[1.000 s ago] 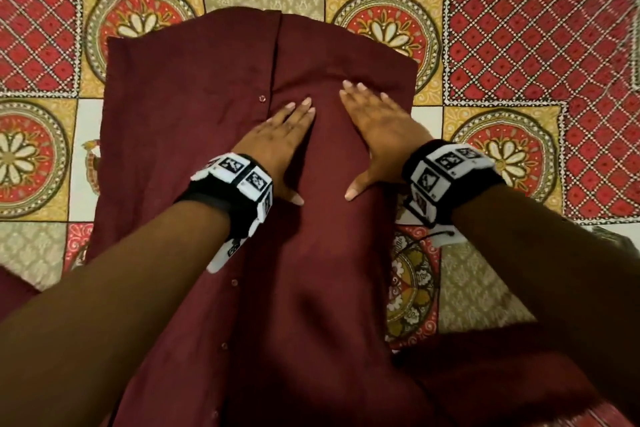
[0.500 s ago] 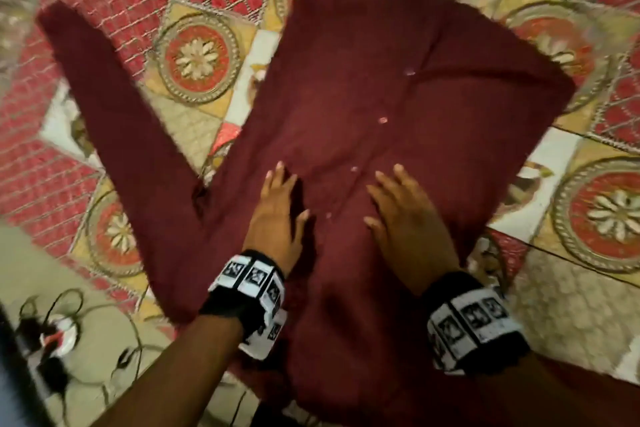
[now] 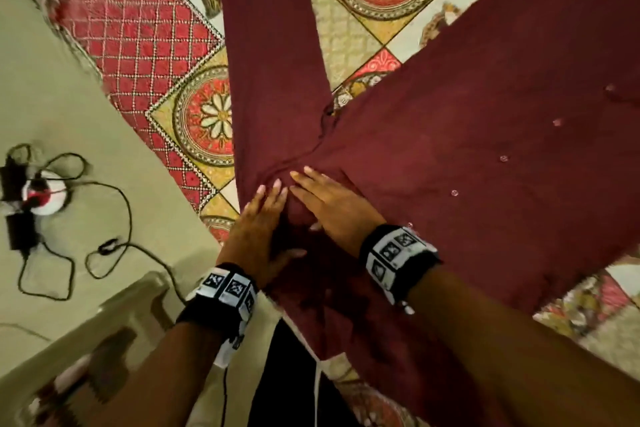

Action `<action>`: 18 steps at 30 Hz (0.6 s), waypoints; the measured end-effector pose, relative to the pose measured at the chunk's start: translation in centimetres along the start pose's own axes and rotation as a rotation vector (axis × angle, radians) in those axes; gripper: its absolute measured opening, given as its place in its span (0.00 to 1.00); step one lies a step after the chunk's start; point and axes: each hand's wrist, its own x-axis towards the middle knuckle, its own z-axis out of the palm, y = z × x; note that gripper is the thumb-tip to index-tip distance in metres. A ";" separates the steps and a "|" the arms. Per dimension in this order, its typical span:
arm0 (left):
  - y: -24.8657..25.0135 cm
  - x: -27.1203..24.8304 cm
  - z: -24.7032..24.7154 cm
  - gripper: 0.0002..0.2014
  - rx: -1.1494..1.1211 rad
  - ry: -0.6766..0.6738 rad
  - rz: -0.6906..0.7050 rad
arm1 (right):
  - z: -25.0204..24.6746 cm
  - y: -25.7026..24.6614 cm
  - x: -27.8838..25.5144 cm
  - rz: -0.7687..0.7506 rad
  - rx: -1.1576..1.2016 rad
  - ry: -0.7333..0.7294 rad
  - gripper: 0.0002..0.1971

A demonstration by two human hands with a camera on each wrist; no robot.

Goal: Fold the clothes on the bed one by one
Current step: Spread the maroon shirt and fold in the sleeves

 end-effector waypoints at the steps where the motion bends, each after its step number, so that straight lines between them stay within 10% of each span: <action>1: 0.1 -0.2 0.0 0.54 0.046 -0.010 0.008 | 0.1 0.6 -0.3 -0.017 -0.051 -0.020 0.41; 6: 0.9 -0.4 -0.2 0.63 0.091 -0.047 -0.061 | -1.2 1.6 -1.4 0.039 -0.196 -0.133 0.66; 13: 3.1 1.4 -2.6 0.28 -0.053 0.234 0.002 | -5.4 2.4 -3.8 0.183 -0.062 0.454 0.30; 18: 10.5 10.2 -4.9 0.29 -0.131 0.258 0.222 | -8.2 10.7 -4.2 0.384 -0.099 0.336 0.35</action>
